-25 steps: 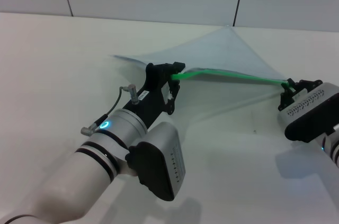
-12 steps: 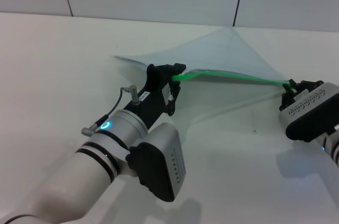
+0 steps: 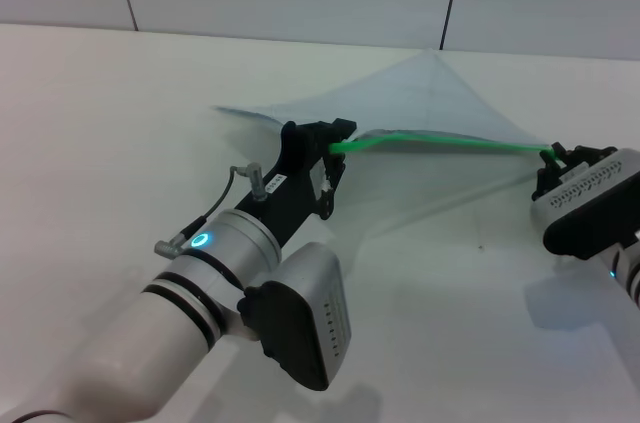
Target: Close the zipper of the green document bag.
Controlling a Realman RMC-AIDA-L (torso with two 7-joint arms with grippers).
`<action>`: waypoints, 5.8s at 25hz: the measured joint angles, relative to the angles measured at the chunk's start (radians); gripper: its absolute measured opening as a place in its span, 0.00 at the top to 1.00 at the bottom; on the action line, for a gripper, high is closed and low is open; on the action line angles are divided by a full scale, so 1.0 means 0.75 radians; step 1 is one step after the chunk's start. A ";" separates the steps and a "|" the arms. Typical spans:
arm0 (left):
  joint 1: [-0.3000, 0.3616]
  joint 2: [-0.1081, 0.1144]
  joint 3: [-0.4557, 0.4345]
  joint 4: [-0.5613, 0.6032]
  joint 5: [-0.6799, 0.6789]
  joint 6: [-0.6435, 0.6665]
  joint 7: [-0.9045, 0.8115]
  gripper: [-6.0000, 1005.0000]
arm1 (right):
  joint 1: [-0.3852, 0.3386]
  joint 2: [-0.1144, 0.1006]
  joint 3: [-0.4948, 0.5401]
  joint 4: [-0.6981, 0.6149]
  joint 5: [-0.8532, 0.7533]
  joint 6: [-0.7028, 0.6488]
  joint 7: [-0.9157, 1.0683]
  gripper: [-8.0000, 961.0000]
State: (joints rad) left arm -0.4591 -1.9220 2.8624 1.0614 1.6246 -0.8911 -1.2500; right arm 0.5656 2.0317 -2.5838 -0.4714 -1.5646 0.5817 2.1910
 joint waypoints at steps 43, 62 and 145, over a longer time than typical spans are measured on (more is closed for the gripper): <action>0.001 -0.002 0.000 -0.003 0.058 -0.091 -0.154 0.38 | -0.024 0.005 -0.012 -0.030 0.133 0.173 -0.013 0.28; 0.010 -0.004 -0.002 -0.018 0.051 -0.090 -0.153 0.36 | -0.114 0.005 -0.012 -0.197 0.135 0.453 -0.041 0.28; 0.009 -0.143 -0.035 -0.499 -0.034 -0.698 -1.428 0.37 | -0.067 -0.005 -0.240 -0.398 0.186 0.617 0.349 0.28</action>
State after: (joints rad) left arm -0.4527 -2.0294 2.8362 0.6871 1.5990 -1.4144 -2.3209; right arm 0.5150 2.0279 -2.7639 -0.7700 -1.4250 1.0445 2.4528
